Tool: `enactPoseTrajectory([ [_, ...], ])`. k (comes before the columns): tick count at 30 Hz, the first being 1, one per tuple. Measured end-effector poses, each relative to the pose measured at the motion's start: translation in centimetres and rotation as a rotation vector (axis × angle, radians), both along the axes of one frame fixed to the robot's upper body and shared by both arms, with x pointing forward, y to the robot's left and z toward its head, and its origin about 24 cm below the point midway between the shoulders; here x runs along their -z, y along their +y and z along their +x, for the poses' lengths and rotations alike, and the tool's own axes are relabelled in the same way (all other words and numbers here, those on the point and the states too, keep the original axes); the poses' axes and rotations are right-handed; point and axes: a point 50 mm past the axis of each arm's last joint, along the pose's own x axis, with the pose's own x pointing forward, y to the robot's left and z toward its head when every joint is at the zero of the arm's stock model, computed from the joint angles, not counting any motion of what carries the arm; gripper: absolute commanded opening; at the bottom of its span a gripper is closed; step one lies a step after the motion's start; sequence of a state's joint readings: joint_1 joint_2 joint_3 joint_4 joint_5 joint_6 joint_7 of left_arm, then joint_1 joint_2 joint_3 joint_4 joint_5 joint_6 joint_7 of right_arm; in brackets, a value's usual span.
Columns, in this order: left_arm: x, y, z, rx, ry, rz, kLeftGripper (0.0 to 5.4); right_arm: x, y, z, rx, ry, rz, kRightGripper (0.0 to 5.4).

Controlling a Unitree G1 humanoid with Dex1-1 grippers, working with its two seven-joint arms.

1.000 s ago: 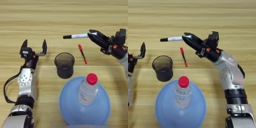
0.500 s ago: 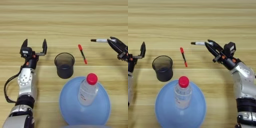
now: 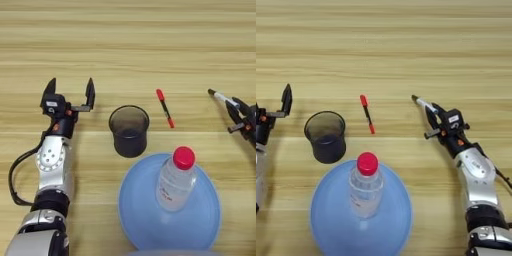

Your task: Move the objects on the table

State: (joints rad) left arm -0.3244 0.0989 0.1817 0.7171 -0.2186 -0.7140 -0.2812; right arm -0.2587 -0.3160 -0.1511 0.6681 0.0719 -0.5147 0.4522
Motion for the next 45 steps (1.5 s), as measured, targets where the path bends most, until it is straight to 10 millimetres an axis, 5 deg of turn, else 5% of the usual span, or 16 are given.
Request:
enactPoseTrajectory([
  [11, -0.1, -0.1, 0.0, 0.0, -0.003, 0.004, 5.4, 2.1, 0.8, -2.1, 0.027, 0.202, -0.061, 0.74],
  [21, -0.1, -0.1, 0.0, 0.001, -0.003, 0.008, 5.4, 2.0, 1.7, -3.8, 0.012, 0.272, -0.059, 0.74],
  [36, 0.0, 0.0, 0.0, -0.001, -0.001, 0.007, 5.4, 1.7, 2.3, -3.6, 0.033, 0.233, -0.095, 2.54],
  [45, 0.0, 0.0, 0.0, -0.002, 0.003, 0.008, 5.4, -1.3, 5.4, -3.5, -0.069, -0.054, -0.252, 3.43],
])
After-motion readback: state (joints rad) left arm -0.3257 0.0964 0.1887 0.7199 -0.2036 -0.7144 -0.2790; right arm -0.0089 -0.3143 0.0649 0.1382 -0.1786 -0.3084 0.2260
